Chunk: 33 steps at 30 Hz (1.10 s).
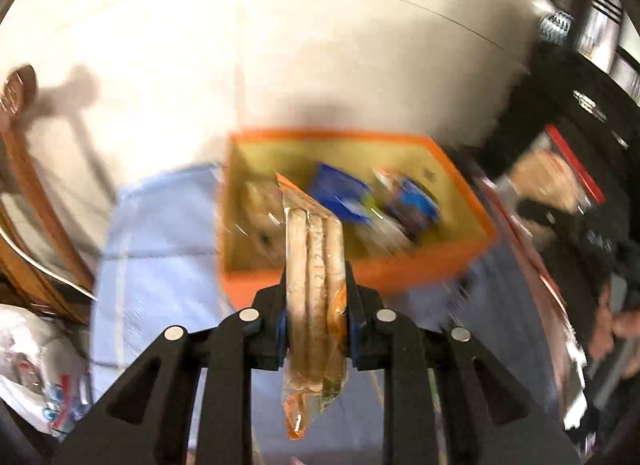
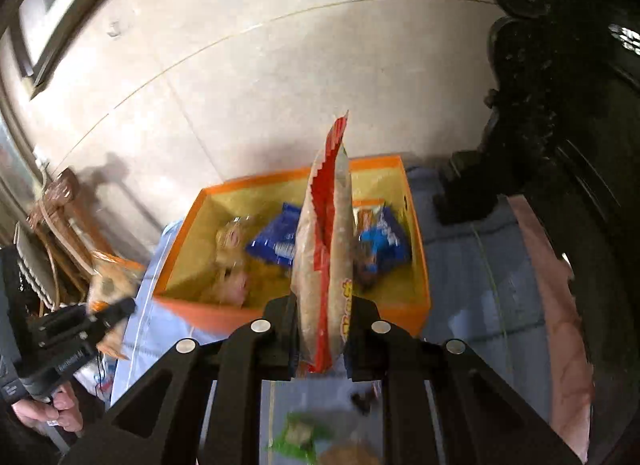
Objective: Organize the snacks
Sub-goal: 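Drop the wafer pack and red-striped bag into the orange box with both tools, then grasp the Snickers bar with the right tool while the left tool grasps a bread pack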
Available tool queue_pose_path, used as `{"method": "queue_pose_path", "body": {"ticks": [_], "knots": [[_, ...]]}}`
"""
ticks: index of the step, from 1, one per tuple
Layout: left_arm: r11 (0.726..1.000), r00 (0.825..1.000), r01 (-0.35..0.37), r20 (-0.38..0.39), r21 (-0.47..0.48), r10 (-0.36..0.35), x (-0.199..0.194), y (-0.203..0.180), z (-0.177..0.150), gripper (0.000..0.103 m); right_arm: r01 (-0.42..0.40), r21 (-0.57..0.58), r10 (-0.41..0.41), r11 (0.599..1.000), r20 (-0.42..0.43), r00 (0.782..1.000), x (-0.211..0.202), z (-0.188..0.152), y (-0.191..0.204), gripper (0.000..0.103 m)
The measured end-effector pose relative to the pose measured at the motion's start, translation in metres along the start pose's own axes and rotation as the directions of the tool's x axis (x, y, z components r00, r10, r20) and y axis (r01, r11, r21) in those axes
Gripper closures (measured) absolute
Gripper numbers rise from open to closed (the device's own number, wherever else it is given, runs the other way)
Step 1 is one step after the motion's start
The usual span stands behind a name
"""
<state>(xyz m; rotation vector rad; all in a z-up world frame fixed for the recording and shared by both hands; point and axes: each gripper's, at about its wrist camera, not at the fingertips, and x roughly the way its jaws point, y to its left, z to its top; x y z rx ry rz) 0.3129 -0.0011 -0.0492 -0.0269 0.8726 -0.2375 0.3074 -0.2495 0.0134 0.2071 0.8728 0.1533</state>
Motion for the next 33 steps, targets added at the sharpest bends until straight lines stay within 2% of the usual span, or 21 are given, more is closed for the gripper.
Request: {"method": "queue_pose_path", "body": {"ticks": [2, 5, 9, 10, 11, 12, 13, 14, 16, 17, 19, 21, 22, 24, 26, 29, 33], "knots": [[0.998, 0.999, -0.044, -0.011, -0.038, 0.043, 0.01, 0.013, 0.018, 0.082, 0.017, -0.013, -0.017, 1.0, -0.014, 1.0, 0.019, 0.015, 0.004, 0.087], [0.992, 0.992, -0.128, 0.005, -0.016, 0.128, 0.025, 0.021, 0.039, 0.082, 0.016, -0.019, -0.016, 1.0, -0.034, 0.999, 0.034, 0.033, 0.012, 0.087], [0.993, 0.993, -0.118, 0.001, 0.014, 0.118, 0.039, 0.02, 0.056, 0.082, 0.027, -0.032, -0.028, 0.999, -0.036, 0.999, 0.046, 0.044, 0.015, 0.084], [0.993, 0.993, -0.115, -0.006, 0.014, 0.115, 0.043, 0.019, 0.059, 0.077, 0.033, -0.036, -0.034, 0.999, -0.043, 0.998, 0.053, 0.047, 0.015, 0.079], [0.992, 0.992, -0.127, -0.009, 0.008, 0.127, 0.048, 0.018, 0.062, 0.061, 0.044, -0.053, -0.047, 0.998, -0.056, 0.997, 0.06, 0.051, 0.015, 0.031], [0.988, 0.988, -0.152, -0.01, 0.002, 0.152, 0.051, 0.017, 0.063, 0.004, 0.062, -0.063, -0.066, 0.996, -0.069, 0.995, 0.065, 0.051, 0.016, 0.006], [0.983, 0.983, -0.184, 0.008, 0.003, 0.184, 0.053, 0.017, 0.063, 0.007, 0.094, -0.059, -0.099, 0.994, -0.08, 0.992, 0.067, 0.048, 0.013, 0.004], [0.984, 0.984, -0.174, 0.039, 0.034, 0.173, 0.052, 0.013, 0.058, 0.005, 0.094, -0.047, -0.098, 0.994, -0.091, 0.991, 0.069, 0.045, 0.009, 0.004], [0.985, 0.991, -0.125, 0.058, 0.117, 0.119, 0.052, 0.004, 0.046, 0.004, 0.072, -0.003, -0.072, 0.997, -0.111, 0.991, 0.066, 0.033, -0.001, 0.004], [0.978, 0.992, -0.123, 0.058, 0.167, 0.115, 0.053, -0.003, 0.035, 0.004, 0.086, 0.018, -0.083, 0.996, -0.123, 0.989, 0.066, 0.025, -0.008, 0.004], [0.958, 0.995, -0.096, 0.048, 0.269, 0.086, 0.056, -0.016, 0.01, 0.004, 0.097, 0.059, -0.087, 0.994, -0.153, 0.984, 0.066, 0.004, -0.021, 0.004], [0.923, 0.997, -0.075, 0.057, 0.378, 0.058, 0.059, -0.03, -0.018, 0.004, 0.111, 0.09, -0.093, 0.99, -0.183, 0.979, 0.067, -0.021, -0.035, 0.004], [0.885, 0.993, -0.103, 0.1, 0.454, 0.064, 0.062, -0.039, -0.041, 0.004, 0.135, 0.107, -0.112, 0.985, -0.198, 0.974, 0.068, -0.04, -0.043, 0.004], [0.838, 0.991, -0.088, 0.132, 0.538, 0.02, 0.066, -0.051, -0.068, 0.004, 0.176, 0.132, -0.143, 0.976, -0.23, 0.963, 0.073, -0.065, -0.055, 0.004], [0.778, 0.993, -0.021, 0.101, 0.628, -0.055, 0.08, -0.064, -0.096, 0.004, 0.191, 0.177, -0.138, 0.965, -0.276, 0.951, 0.084, -0.092, -0.07, 0.004], [0.717, 0.993, 0.029, 0.061, 0.697, -0.1, 0.103, -0.079, -0.113, 0.004, 0.211, 0.258, -0.125, 0.943, -0.313, 0.942, 0.095, -0.121, -0.089, 0.004], [0.695, 0.99, 0.077, 0.027, 0.715, -0.138, 0.128, -0.089, -0.112, 0.004, 0.186, 0.329, -0.089, 0.926, -0.29, 0.953, 0.083, -0.149, -0.102, 0.004]]}}
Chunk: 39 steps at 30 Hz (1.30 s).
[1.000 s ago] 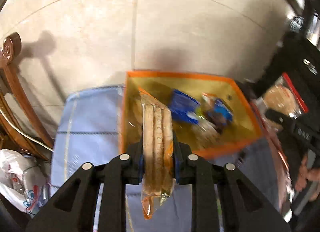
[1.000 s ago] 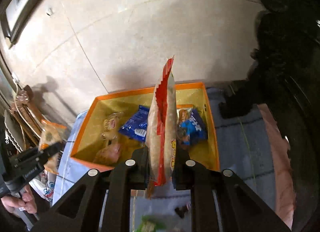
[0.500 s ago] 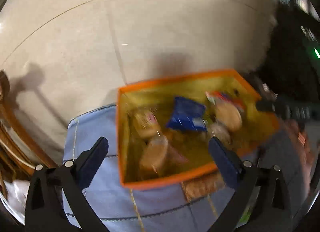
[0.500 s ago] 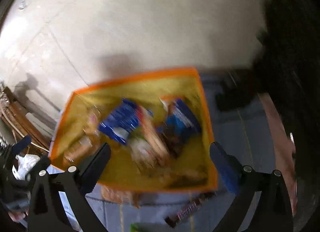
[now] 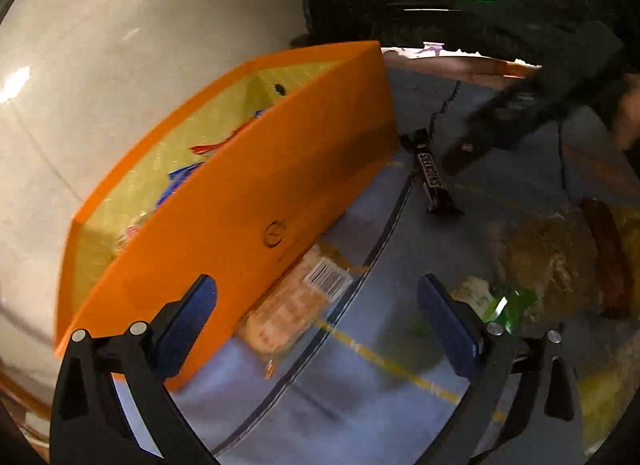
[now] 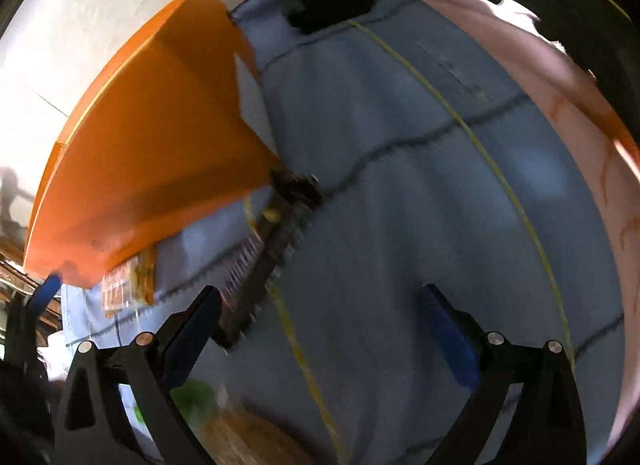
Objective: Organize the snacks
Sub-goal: 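Grasp the Snickers bar with the right tool while the left tool grasps a bread pack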
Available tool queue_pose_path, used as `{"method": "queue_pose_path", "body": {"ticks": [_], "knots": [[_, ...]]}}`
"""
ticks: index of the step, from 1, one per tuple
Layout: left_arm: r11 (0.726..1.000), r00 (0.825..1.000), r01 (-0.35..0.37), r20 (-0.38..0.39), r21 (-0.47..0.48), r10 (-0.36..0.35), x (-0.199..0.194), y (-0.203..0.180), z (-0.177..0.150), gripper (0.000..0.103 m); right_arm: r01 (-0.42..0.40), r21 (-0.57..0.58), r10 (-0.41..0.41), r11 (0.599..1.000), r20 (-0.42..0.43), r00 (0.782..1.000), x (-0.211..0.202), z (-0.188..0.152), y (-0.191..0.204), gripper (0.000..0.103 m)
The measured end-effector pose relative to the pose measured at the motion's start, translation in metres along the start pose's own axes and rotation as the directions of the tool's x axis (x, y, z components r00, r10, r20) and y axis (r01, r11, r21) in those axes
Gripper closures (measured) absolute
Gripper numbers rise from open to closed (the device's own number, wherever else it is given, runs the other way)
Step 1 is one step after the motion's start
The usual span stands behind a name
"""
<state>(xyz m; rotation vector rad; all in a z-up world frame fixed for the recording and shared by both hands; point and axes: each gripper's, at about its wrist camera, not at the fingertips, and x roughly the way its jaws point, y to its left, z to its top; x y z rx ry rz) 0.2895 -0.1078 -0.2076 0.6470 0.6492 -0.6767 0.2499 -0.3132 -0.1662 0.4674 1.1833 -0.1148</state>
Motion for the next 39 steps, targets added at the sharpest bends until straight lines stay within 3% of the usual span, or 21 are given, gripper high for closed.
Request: {"method": "queue_pose_path", "body": {"ticks": [3, 4, 5, 6, 10, 12, 14, 15, 16, 17, 18, 20, 21, 24, 27, 29, 30, 33, 36, 39], "knots": [[0.994, 0.995, 0.101, -0.031, 0.03, -0.1, 0.017, -0.001, 0.001, 0.004, 0.037, -0.074, -0.039, 0.997, -0.031, 0.999, -0.005, -0.009, 0.0, 0.004], [0.982, 0.981, 0.187, -0.054, 0.039, -0.185, 0.024, -0.002, -0.001, 0.004, 0.035, -0.089, -0.038, 0.995, -0.036, 0.999, -0.008, -0.012, -0.001, 0.004], [0.98, 0.979, 0.197, -0.054, 0.03, -0.196, 0.025, -0.003, 0.0, 0.004, 0.029, -0.087, -0.033, 0.996, -0.035, 0.999, -0.01, -0.014, -0.002, 0.004], [0.964, 0.96, 0.265, -0.092, -0.013, -0.265, 0.035, 0.0, -0.002, 0.004, 0.023, -0.077, -0.026, 0.997, -0.037, 0.999, -0.013, -0.016, -0.003, 0.004], [0.962, 0.959, 0.273, -0.079, -0.016, -0.274, 0.04, -0.001, -0.002, 0.004, 0.015, -0.08, -0.017, 0.997, -0.024, 1.0, -0.02, -0.017, -0.005, 0.004], [0.953, 0.945, 0.302, -0.121, -0.029, -0.303, 0.039, -0.003, 0.003, 0.004, 0.026, -0.105, -0.028, 0.994, -0.022, 0.999, -0.022, -0.016, -0.003, 0.004], [0.906, 0.893, 0.411, -0.156, -0.1, -0.422, 0.033, -0.003, 0.008, 0.004, 0.031, -0.123, -0.033, 0.992, -0.011, 0.999, -0.023, -0.012, 0.0, 0.004], [0.872, 0.854, 0.472, -0.176, -0.134, -0.489, 0.025, -0.009, 0.008, 0.004, 0.026, -0.126, -0.027, 0.992, -0.009, 1.0, -0.026, -0.013, 0.001, 0.004], [0.853, 0.831, 0.503, -0.194, -0.14, -0.522, 0.019, -0.014, 0.008, 0.004, 0.022, -0.127, -0.022, 0.992, -0.001, 1.0, -0.028, -0.011, 0.003, 0.004], [0.846, 0.818, 0.517, -0.214, -0.131, -0.534, 0.012, -0.023, 0.006, 0.004, 0.022, -0.13, -0.022, 0.991, 0.006, 1.0, -0.029, -0.011, 0.004, 0.004], [0.856, 0.827, 0.503, -0.225, -0.118, -0.516, 0.007, -0.029, 0.004, 0.004, 0.023, -0.136, -0.022, 0.99, 0.013, 1.0, -0.031, -0.01, 0.005, 0.004], [0.931, 0.907, 0.359, -0.211, -0.061, -0.364, -0.005, -0.041, 0.0, 0.004, 0.031, -0.153, -0.026, 0.988, 0.031, 0.999, -0.032, -0.011, 0.009, 0.004], [0.95, 0.929, 0.307, -0.201, -0.051, -0.311, -0.007, -0.042, -0.001, 0.004, 0.032, -0.155, -0.028, 0.987, 0.032, 0.999, -0.032, -0.011, 0.009, 0.004], [0.97, 0.947, 0.244, -0.209, -0.026, -0.244, -0.004, -0.04, -0.004, 0.004, 0.009, -0.126, -0.006, 0.992, 0.021, 1.0, -0.023, -0.005, 0.011, 0.004], [0.972, 0.96, 0.227, -0.179, 0.058, -0.214, -0.005, -0.038, -0.002, 0.004, 0.0, -0.111, 0.002, 0.994, 0.016, 1.0, -0.015, 0.004, 0.016, 0.004], [0.963, 0.967, 0.232, -0.14, 0.139, -0.213, -0.012, -0.035, -0.007, 0.004, -0.011, -0.112, 0.012, 0.994, 0.009, 1.0, -0.006, 0.013, 0.023, 0.004], [0.946, 0.969, 0.241, -0.119, 0.219, -0.219, -0.014, -0.041, -0.009, 0.004, -0.01, -0.114, 0.01, 0.993, 0.007, 1.0, -0.003, 0.017, 0.026, 0.004], [0.925, 0.977, 0.21, -0.087, 0.316, -0.192, -0.024, -0.049, -0.006, 0.004, -0.022, -0.119, 0.024, 0.993, 0.015, 1.0, -0.004, 0.024, 0.034, 0.004], [0.937, 0.975, 0.222, -0.05, 0.271, -0.217, -0.042, -0.034, -0.004, 0.004, -0.035, -0.151, 0.039, 0.988, 0.023, 0.999, -0.009, 0.023, 0.039, 0.004], [0.963, 0.982, 0.181, -0.096, 0.201, -0.164, -0.039, -0.019, -0.012, 0.004, -0.012, -0.184, 0.016, 0.983, 0.02, 1.0, -0.01, 0.019, 0.04, 0.004]]}}
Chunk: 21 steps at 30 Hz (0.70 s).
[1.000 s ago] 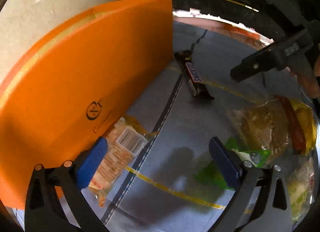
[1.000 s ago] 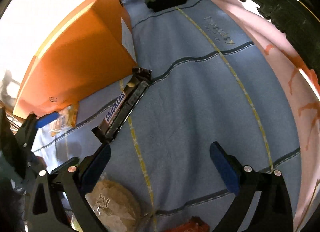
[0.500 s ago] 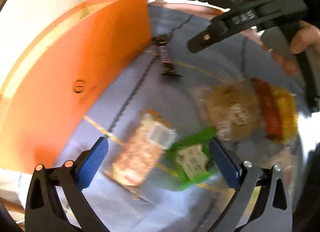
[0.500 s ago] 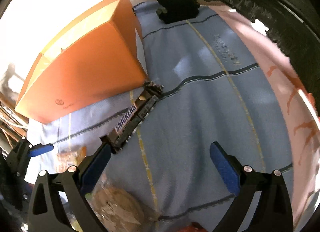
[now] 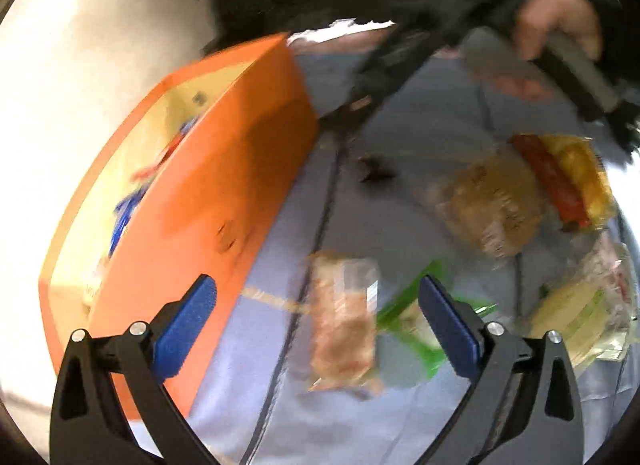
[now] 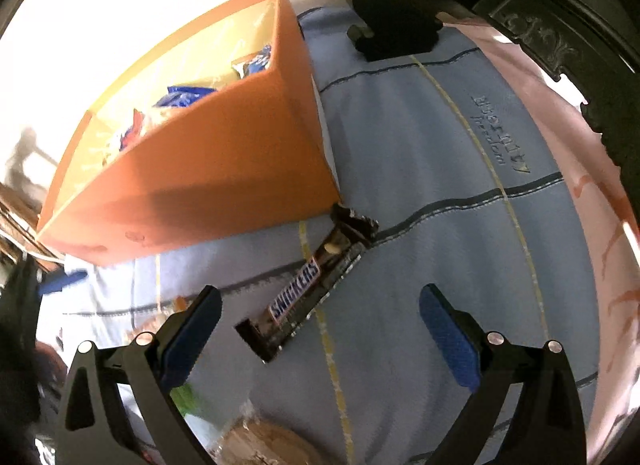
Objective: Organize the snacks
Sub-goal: 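Grasp the Snickers bar with the right tool while the left tool grasps a bread pack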
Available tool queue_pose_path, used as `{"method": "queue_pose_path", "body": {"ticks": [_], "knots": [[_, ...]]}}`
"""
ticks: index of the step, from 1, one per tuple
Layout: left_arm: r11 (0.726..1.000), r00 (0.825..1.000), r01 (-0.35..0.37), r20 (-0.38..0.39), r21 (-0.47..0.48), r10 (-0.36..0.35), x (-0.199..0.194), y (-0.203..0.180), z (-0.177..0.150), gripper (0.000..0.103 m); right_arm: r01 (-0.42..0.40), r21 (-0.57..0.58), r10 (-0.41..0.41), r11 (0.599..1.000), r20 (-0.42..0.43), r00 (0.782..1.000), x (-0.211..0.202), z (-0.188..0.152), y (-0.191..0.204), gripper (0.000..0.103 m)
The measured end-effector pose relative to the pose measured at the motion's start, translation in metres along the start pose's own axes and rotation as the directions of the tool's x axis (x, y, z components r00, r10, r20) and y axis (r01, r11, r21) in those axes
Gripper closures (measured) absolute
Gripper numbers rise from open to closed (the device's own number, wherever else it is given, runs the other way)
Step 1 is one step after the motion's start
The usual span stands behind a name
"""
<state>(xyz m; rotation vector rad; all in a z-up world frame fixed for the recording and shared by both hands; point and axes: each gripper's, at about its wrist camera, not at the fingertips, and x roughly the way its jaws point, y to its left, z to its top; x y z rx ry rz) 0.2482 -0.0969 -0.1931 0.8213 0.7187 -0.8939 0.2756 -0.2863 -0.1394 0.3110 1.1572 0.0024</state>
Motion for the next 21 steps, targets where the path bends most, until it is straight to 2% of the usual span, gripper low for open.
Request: {"method": "queue_pose_path", "body": {"ticks": [2, 4, 5, 7, 10, 11, 12, 13, 15, 16, 17, 18, 19, 20, 21], "knots": [[0.996, 0.998, -0.039, -0.053, -0.079, 0.034, 0.011, 0.005, -0.005, 0.004, -0.01, 0.01, 0.01, 1.0, -0.003, 1.0, 0.001, -0.003, -0.004, 0.004], [0.984, 0.994, -0.005, -0.109, -0.18, -0.015, 0.022, 0.006, -0.017, 0.004, -0.013, 0.041, 0.012, 0.999, 0.001, 1.0, 0.006, -0.009, -0.008, 0.004], [0.979, 0.994, 0.012, -0.104, -0.204, -0.034, 0.024, 0.002, -0.02, 0.004, -0.013, 0.057, 0.013, 0.998, -0.003, 1.0, 0.009, -0.011, -0.01, 0.004], [0.981, 0.996, 0.029, -0.083, -0.193, -0.045, 0.026, -0.011, -0.022, 0.004, -0.026, 0.082, 0.026, 0.996, -0.006, 1.0, 0.018, -0.015, -0.013, 0.004], [0.986, 0.998, 0.012, -0.057, -0.166, -0.022, 0.025, -0.029, -0.02, 0.004, -0.031, 0.122, 0.023, 0.992, 0.07, 0.997, 0.02, -0.013, -0.016, 0.004], [0.985, 0.997, 0.007, -0.068, -0.173, -0.019, 0.025, -0.033, -0.017, 0.004, -0.034, 0.124, 0.025, 0.992, 0.068, 0.997, 0.021, -0.012, -0.015, 0.004], [0.979, 0.996, 0.002, -0.085, -0.203, -0.019, 0.024, -0.035, -0.015, 0.005, -0.045, 0.123, 0.037, 0.991, 0.062, 0.997, 0.023, -0.01, -0.012, 0.004], [0.96, 0.993, 0.003, -0.109, -0.279, -0.034, 0.028, -0.033, -0.015, 0.006, -0.055, 0.115, 0.049, 0.992, 0.055, 0.997, 0.027, -0.009, -0.008, 0.004], [0.885, 0.988, 0.043, -0.114, -0.464, -0.107, 0.032, -0.026, -0.022, 0.013, 0.002, 0.063, -0.006, 0.998, 0.056, 0.998, 0.033, -0.007, 0.004, 0.003], [0.879, 0.992, -0.006, -0.112, -0.477, -0.054, 0.025, -0.03, -0.022, 0.028, 0.063, 0.009, -0.063, 0.998, 0.053, 0.997, 0.037, -0.006, 0.014, 0.003], [0.885, 0.994, 0.0, -0.101, -0.466, -0.053, 0.021, -0.036, -0.02, 0.04, 0.126, -0.031, -0.124, 0.992, 0.04, 0.991, 0.041, -0.006, 0.023, 0.005], [0.89, 0.995, 0.005, -0.088, -0.456, -0.051, 0.015, -0.047, -0.017, 0.059, 0.171, -0.051, -0.169, 0.984, 0.046, 0.985, 0.041, -0.008, 0.03, 0.025], [0.895, 0.996, -0.017, -0.091, -0.446, -0.026, 0.011, -0.06, -0.013, 0.068, 0.196, -0.073, -0.192, 0.978, 0.064, 0.979, 0.039, -0.011, 0.035, 0.042], [0.897, 0.994, -0.05, -0.105, -0.44, 0.004, 0.009, -0.068, -0.01, 0.068, 0.218, -0.112, -0.211, 0.969, 0.074, 0.975, 0.037, -0.013, 0.042, 0.067], [0.882, 0.992, -0.069, -0.123, -0.466, 0.013, 0.007, -0.071, -0.007, 0.068, 0.22, -0.109, -0.214, 0.969, 0.064, 0.975, 0.035, -0.015, 0.041, 0.075]]}}
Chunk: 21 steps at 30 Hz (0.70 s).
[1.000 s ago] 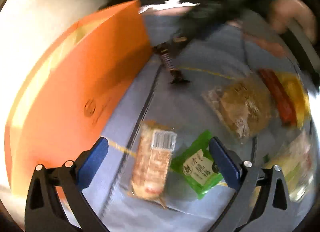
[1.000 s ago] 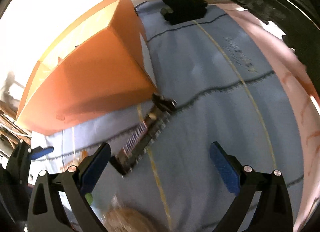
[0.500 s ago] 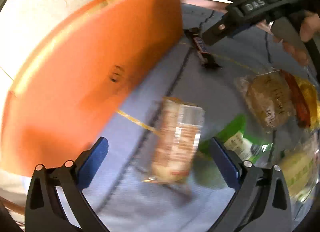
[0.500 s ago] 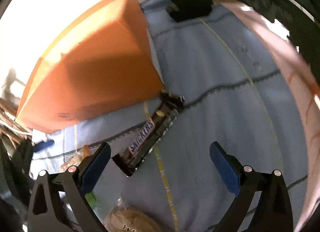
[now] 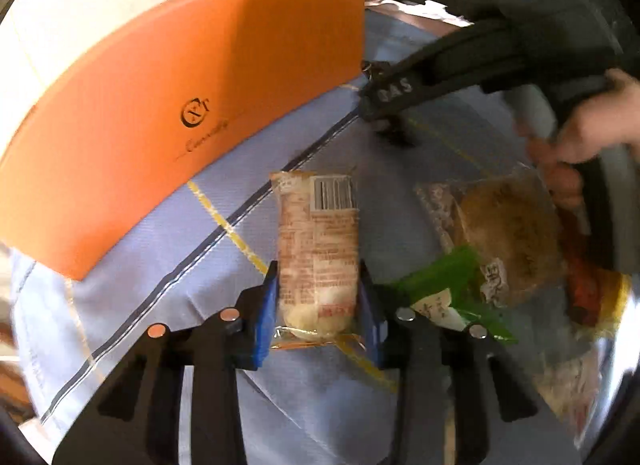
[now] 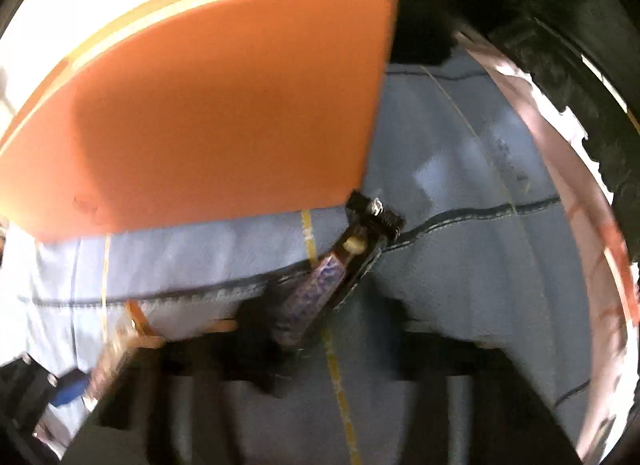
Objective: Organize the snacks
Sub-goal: 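Grasp the Snickers bar with the right tool while the left tool grasps a bread pack, then drop the Snickers bar and bread pack into the orange box with both tools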
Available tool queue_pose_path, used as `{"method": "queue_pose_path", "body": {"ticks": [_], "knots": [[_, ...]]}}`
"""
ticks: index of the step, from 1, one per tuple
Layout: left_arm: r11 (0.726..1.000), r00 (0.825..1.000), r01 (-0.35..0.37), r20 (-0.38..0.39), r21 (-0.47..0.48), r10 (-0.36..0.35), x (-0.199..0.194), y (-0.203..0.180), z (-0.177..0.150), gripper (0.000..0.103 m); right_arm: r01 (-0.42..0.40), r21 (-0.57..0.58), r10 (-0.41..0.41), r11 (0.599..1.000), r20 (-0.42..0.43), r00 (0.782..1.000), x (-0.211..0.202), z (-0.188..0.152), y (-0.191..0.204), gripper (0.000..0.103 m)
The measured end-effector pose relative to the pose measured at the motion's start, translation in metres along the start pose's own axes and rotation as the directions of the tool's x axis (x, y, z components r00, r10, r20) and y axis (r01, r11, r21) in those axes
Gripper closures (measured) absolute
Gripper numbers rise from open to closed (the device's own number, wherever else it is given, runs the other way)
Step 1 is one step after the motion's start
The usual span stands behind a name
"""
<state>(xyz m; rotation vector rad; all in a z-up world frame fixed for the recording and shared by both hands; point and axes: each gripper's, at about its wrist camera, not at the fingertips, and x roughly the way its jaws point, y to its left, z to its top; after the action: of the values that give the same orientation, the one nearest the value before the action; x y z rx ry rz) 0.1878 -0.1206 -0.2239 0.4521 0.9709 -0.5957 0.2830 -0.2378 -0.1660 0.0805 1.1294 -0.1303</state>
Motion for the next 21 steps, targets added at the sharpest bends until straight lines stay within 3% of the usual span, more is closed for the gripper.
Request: {"method": "queue_pose_path", "body": {"ticks": [3, 7, 10, 16, 19, 21], "knots": [[0.979, 0.998, 0.059, -0.025, -0.196, -0.066, -0.004, 0.012, -0.001, 0.068, -0.067, 0.077, 0.07, 0.995, -0.033, 0.997, -0.006, -0.003, -0.015, 0.085], [0.963, 0.998, 0.047, -0.034, -0.266, -0.058, -0.007, 0.014, -0.002, 0.068, -0.072, 0.093, 0.074, 0.993, -0.015, 0.997, -0.023, -0.013, -0.03, 0.085], [0.922, 0.993, 0.111, 0.008, -0.37, -0.116, -0.024, 0.036, -0.008, 0.068, -0.092, 0.116, 0.091, 0.989, 0.012, 0.996, -0.045, -0.025, -0.045, 0.085], [0.885, 0.999, 0.022, 0.051, -0.465, 0.002, -0.082, 0.072, -0.02, 0.068, -0.164, 0.077, 0.153, 0.983, 0.138, 0.979, -0.103, -0.024, -0.056, 0.085], [0.839, 0.997, 0.007, 0.072, -0.544, 0.039, -0.095, 0.088, -0.018, 0.068, -0.183, 0.019, 0.178, 0.983, 0.16, 0.971, -0.12, -0.017, -0.049, 0.085], [0.818, 0.993, -0.055, 0.051, -0.572, 0.102, -0.105, 0.101, -0.02, 0.068, -0.191, -0.017, 0.191, 0.981, 0.162, 0.968, -0.127, -0.013, -0.042, 0.085]]}}
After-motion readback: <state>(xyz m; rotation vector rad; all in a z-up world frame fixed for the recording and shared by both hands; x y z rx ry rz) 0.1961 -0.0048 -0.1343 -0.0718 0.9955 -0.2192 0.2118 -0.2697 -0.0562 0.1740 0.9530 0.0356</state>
